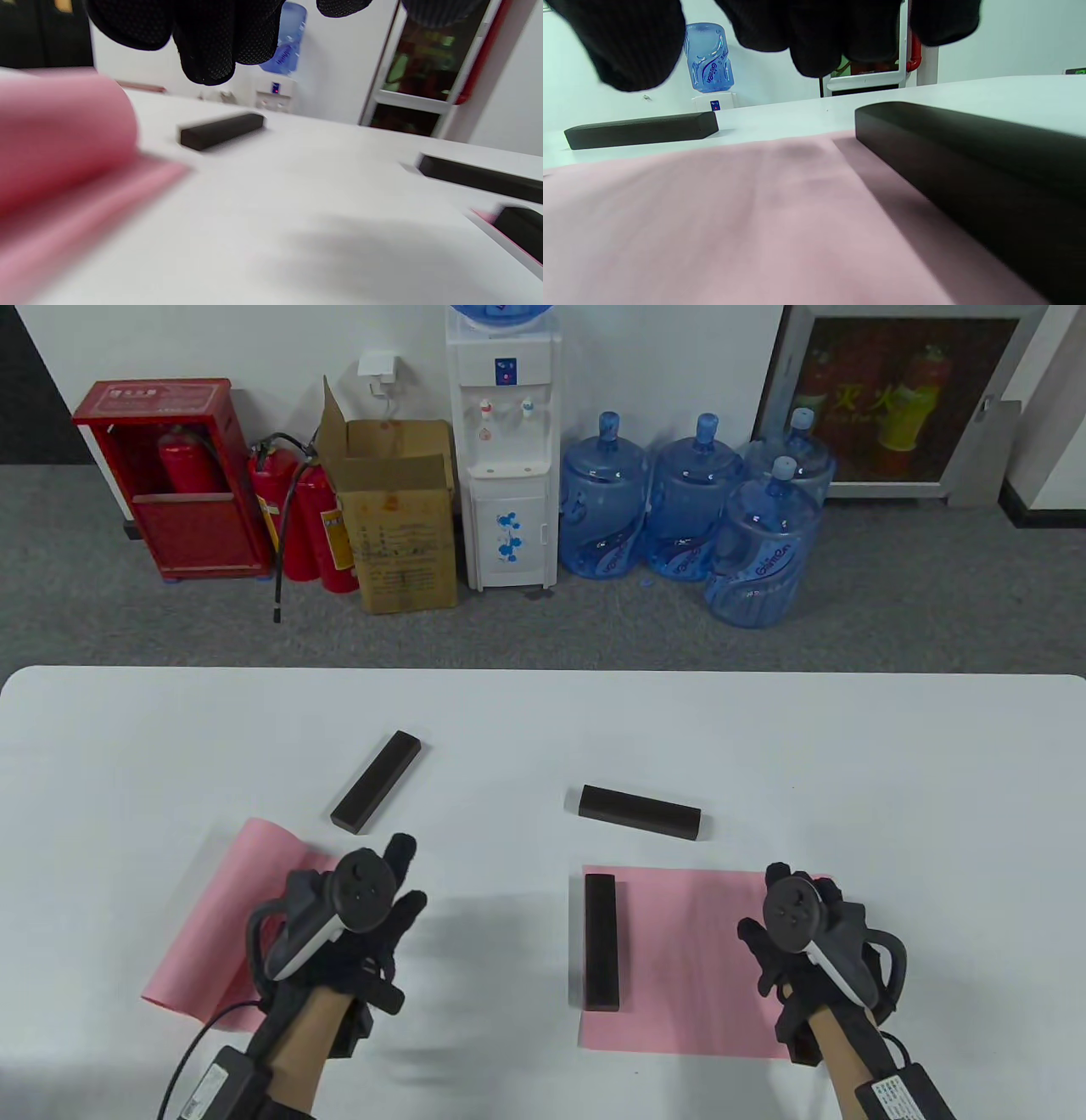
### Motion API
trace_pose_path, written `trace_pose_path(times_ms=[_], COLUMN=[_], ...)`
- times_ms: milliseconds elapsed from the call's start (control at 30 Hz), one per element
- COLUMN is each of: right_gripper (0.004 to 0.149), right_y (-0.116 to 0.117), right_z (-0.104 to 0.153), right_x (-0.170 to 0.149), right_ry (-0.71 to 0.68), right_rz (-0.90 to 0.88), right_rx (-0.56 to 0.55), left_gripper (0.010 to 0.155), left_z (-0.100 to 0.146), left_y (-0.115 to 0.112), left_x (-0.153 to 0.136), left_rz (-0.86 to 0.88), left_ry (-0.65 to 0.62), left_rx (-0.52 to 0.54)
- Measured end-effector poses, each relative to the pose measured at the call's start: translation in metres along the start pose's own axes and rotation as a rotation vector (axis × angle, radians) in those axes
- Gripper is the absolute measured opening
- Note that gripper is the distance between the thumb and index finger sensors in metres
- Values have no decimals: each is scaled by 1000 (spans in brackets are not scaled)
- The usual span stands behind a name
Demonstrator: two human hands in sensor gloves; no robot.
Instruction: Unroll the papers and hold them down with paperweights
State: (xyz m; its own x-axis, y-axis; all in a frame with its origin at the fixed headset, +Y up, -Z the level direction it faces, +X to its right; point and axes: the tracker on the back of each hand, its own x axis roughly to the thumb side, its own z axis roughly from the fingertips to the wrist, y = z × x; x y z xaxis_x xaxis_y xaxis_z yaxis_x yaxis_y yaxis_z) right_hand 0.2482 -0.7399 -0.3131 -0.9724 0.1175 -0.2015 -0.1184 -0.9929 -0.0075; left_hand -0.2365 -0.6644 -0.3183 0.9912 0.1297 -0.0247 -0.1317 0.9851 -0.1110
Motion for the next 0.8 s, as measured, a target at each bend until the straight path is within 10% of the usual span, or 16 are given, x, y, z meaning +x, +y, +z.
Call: trace_pose_path(times_ms=[267,567,800], right_gripper=[81,82,83], right_y=[-4,-3,-1], right_z=[3,4,5], right_x=[-4,-4,-2], right_ry=[0,-14,-26], right_rz=[-22,-6,8], right_rx=[-23,-16,-8], left_gripper=[62,60,73], left_z=[-12,-14,-15], left_y=[31,-16,-43], left_x=[-86,-171,-178], left_rz=[-140,-142,10], left_ry=[295,545,466], left_rx=[23,-95,-255])
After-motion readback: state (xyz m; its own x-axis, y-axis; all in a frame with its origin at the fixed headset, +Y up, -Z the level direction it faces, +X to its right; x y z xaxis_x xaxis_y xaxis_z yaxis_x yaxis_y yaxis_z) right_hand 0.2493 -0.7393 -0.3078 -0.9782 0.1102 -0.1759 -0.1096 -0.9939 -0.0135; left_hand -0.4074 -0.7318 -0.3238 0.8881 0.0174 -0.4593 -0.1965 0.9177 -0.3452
